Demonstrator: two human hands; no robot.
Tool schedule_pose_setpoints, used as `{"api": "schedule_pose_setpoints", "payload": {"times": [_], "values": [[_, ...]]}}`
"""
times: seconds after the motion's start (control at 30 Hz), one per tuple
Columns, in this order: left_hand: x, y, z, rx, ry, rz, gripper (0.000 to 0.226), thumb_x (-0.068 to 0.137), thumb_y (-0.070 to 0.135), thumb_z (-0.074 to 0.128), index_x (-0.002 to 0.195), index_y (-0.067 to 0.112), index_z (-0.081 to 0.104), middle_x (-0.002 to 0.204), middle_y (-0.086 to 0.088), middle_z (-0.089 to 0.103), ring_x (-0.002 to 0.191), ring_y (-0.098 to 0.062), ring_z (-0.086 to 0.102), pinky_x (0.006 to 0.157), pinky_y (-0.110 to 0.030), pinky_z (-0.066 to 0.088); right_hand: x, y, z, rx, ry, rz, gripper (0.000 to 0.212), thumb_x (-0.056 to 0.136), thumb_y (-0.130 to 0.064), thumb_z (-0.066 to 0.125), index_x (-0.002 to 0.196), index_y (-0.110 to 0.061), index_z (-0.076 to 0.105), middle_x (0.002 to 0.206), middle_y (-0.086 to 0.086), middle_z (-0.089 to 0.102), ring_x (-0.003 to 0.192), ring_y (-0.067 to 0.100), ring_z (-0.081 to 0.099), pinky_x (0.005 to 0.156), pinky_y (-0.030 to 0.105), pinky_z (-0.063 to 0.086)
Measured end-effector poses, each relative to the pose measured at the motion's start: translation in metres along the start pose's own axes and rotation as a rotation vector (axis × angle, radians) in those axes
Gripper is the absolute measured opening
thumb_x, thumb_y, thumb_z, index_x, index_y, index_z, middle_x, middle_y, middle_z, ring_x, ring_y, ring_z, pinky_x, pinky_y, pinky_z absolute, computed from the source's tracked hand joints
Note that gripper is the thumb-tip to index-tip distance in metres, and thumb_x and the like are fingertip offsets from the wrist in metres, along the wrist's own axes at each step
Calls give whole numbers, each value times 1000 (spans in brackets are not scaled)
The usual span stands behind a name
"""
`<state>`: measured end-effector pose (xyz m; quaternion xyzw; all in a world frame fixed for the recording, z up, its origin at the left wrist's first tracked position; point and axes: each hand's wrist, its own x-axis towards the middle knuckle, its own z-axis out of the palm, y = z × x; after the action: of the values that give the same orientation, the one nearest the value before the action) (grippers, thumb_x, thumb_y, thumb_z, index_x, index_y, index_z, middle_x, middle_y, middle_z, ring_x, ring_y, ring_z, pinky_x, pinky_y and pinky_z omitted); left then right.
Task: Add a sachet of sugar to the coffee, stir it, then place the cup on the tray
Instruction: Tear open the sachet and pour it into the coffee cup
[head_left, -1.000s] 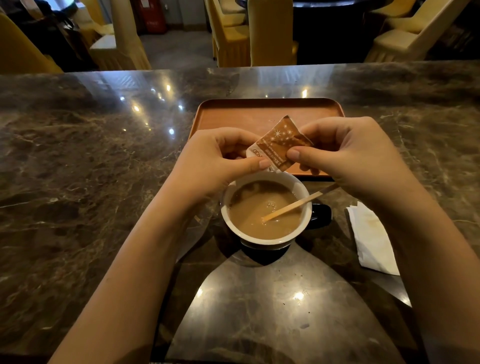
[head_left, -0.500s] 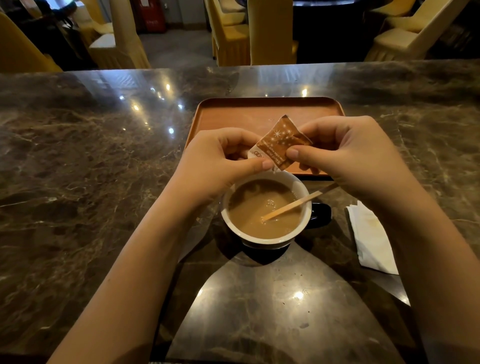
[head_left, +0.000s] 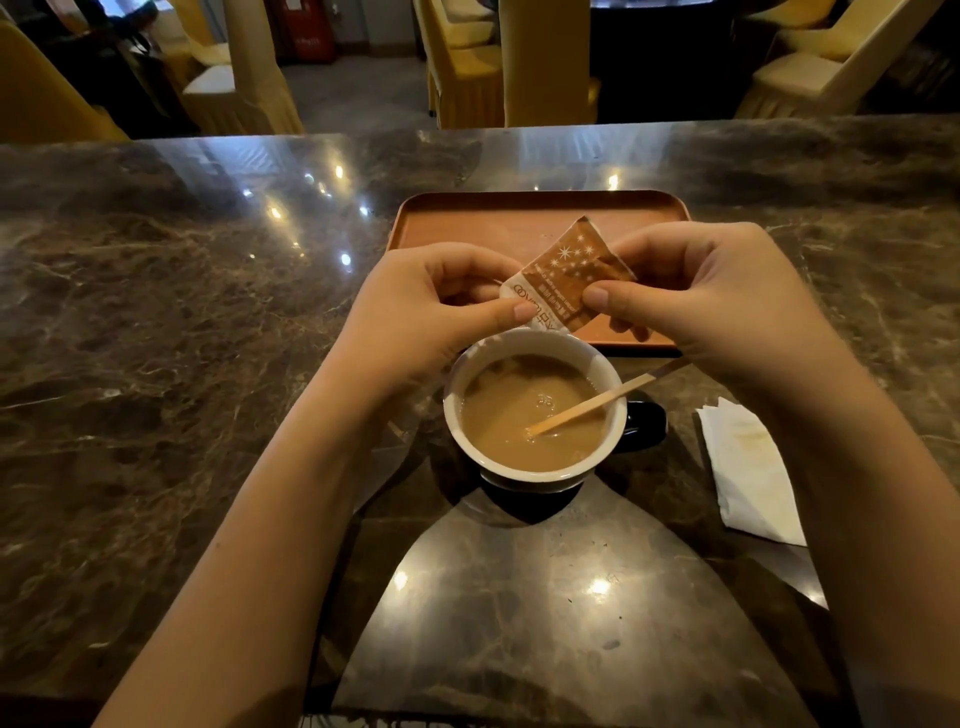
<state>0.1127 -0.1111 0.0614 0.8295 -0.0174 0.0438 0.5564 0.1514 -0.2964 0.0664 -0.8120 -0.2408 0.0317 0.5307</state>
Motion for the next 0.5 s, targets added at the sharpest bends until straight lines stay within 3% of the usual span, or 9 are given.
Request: {"api": "schedule_pose_setpoints", "payload": {"times": [0.1, 0.27, 0.5], "values": [[-1, 0, 2, -9, 15, 13, 24, 72, 13, 72, 95, 20, 67, 72, 9, 72, 74, -6, 70, 65, -13, 53, 1, 3, 1, 0, 16, 14, 9, 78, -17, 65, 82, -24, 65, 74, -7, 68, 60, 2, 61, 54, 8, 49], [-1, 0, 3, -11, 57, 31, 20, 78, 17, 69, 97, 20, 67, 87, -2, 72, 82, -13, 71, 77, -25, 57, 1, 4, -1, 12, -22, 18, 16, 79, -19, 65, 94, -20, 64, 82, -6, 70, 65, 1, 63, 54, 7, 47], [2, 6, 1, 70, -10, 60, 22, 80, 17, 66, 102, 14, 67, 94, -6, 72, 88, -18, 69, 84, -34, 56, 4, 3, -4, 52, -36, -12, 24, 82, -25, 60, 105, -19, 60, 89, -5, 67, 78, 4, 66, 63, 12, 53]]}}
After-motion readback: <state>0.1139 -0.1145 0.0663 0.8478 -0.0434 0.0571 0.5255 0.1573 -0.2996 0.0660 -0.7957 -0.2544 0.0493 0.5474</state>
